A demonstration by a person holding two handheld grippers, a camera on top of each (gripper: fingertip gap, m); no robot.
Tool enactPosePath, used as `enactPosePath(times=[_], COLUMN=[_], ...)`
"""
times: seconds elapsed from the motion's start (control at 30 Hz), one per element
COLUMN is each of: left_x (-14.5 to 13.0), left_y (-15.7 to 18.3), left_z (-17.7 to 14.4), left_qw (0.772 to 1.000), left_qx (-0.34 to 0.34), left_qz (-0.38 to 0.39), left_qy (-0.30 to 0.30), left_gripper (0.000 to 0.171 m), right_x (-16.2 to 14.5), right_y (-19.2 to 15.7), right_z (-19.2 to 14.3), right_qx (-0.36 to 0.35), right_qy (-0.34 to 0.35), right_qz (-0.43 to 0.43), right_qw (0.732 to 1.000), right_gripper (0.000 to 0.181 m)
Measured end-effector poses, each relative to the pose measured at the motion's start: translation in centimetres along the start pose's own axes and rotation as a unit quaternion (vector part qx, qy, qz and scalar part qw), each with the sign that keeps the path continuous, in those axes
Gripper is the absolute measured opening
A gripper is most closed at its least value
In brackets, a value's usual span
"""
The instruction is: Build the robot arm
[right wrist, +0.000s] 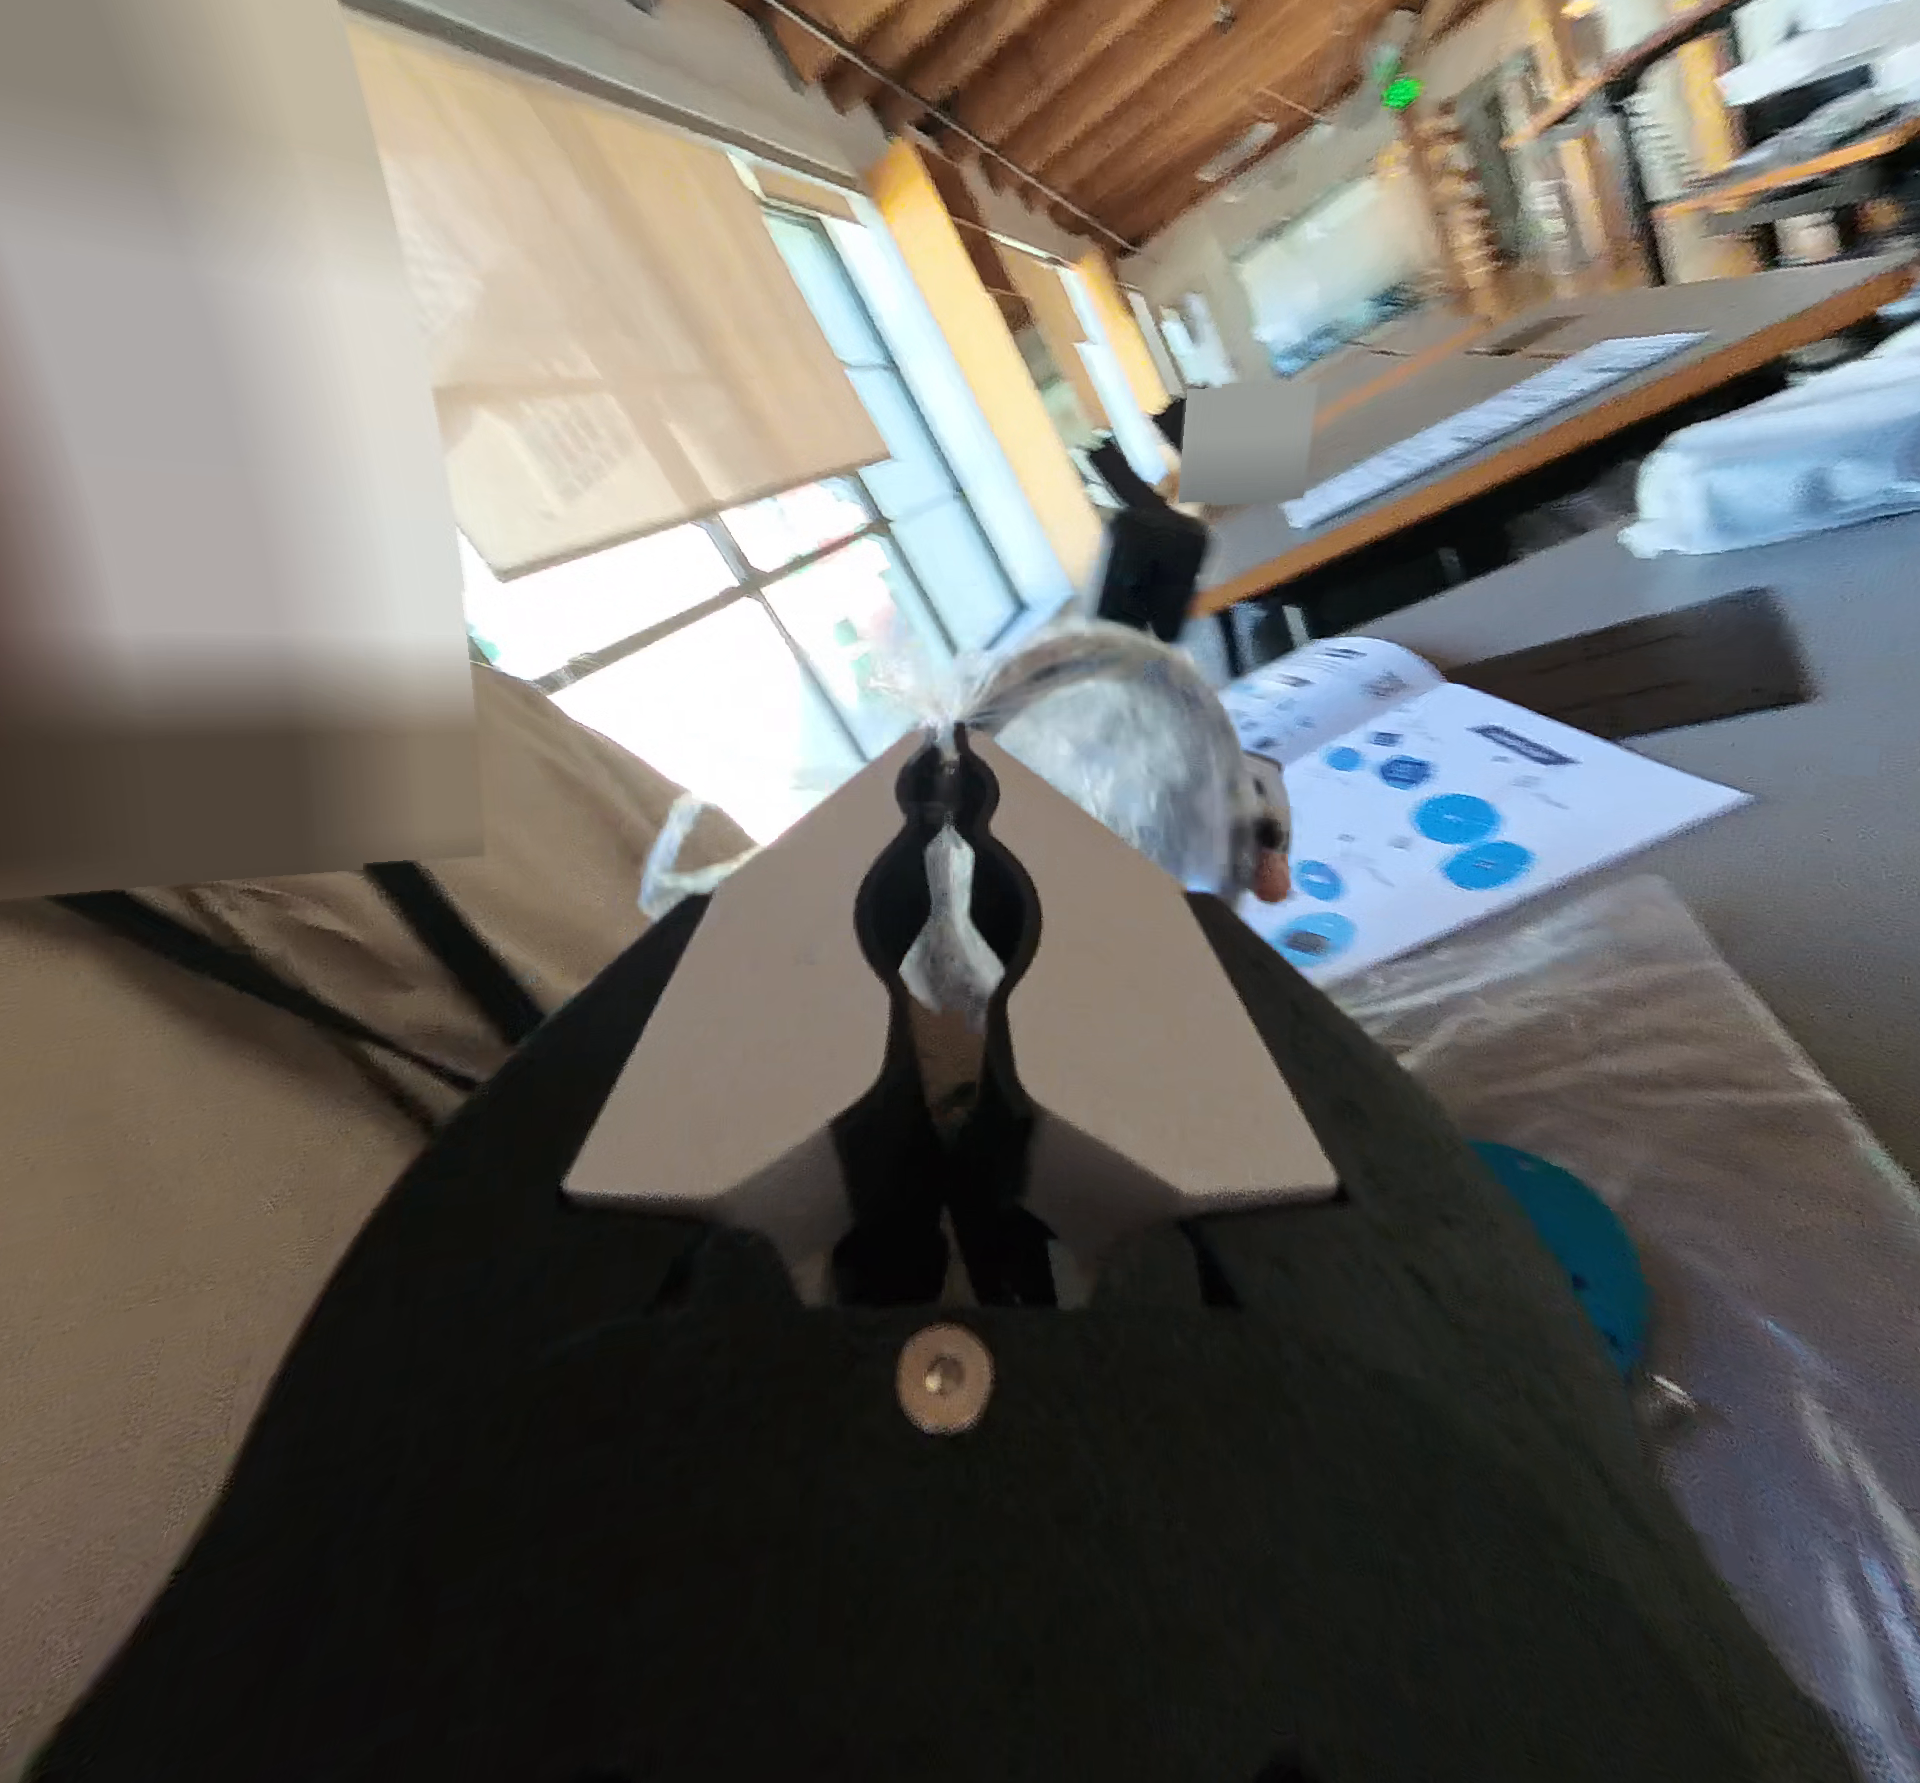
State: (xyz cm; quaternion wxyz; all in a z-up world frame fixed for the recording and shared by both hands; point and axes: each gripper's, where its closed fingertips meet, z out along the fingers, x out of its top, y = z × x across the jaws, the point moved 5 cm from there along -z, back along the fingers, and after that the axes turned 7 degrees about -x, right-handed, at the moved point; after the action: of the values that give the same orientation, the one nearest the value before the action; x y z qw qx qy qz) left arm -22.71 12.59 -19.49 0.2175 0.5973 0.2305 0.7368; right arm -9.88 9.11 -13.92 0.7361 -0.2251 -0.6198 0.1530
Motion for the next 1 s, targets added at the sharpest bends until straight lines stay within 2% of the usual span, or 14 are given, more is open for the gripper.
enactPosePath(times=[0.07,0.17,0.2,0.23,0.33,0.43,0.53,0.63,0.7,0.8,1.0], left_x=[0.5,1.1,1.2,0.9,-0.3,0.4,2.2,3.2,2.7,2.0,1.6], left_y=[-0.4,-0.6,-0.3,0.1,0.8,-0.2,-0.3,-0.5,-0.4,-1.1,-3.1], left_z=[-0.5,-1.8,-2.2,-1.9,0.2,0.3,-0.6,-0.8,-0.1,0.1,-0.7], left_qw=[0.995,0.979,0.976,0.98,0.995,0.994,0.993,0.993,0.991,0.985,0.981], left_qx=[0.088,0.196,0.206,0.192,0.092,0.099,0.116,0.11,0.075,0.059,0.039], left_qz=[0.051,0.06,0.061,0.043,-0.042,-0.045,-0.006,0.042,0.04,0.024,-0.057], left_qy=[-0.007,0.016,0.033,0.039,0.021,0.027,0.029,-0.03,-0.102,-0.16,-0.183], left_gripper=[0.038,0.037,0.038,0.038,0.037,0.042,0.042,0.043,0.043,0.043,0.04], right_x=[0.0,0.5,0.5,0.3,-0.5,-1.6,-2.0,-2.3,-2.3,-2.1,-2.3], right_y=[0.7,2.3,3.0,3.5,4.4,5.0,5.2,5.5,5.5,5.2,6.3], right_z=[0.1,-0.4,-0.6,-0.6,-0.2,0.7,1.0,1.3,1.6,2.4,4.7], right_qx=[-0.046,-0.114,-0.14,-0.154,-0.189,-0.214,-0.201,-0.188,-0.172,-0.155,-0.166], right_qy=[-0.007,0.009,0.003,-0.011,-0.047,-0.084,-0.081,-0.082,-0.082,-0.078,-0.126], right_qz=[-0.018,-0.017,-0.024,-0.025,-0.044,-0.077,-0.059,-0.044,-0.028,-0.022,-0.048], right_qw=[0.999,0.993,0.99,0.988,0.98,0.97,0.975,0.978,0.981,0.985,0.977], right_gripper=[0.0,0.0,0.0,0.0,0.0,0.0,0.0,0.0,0.0,0.0,0.0])
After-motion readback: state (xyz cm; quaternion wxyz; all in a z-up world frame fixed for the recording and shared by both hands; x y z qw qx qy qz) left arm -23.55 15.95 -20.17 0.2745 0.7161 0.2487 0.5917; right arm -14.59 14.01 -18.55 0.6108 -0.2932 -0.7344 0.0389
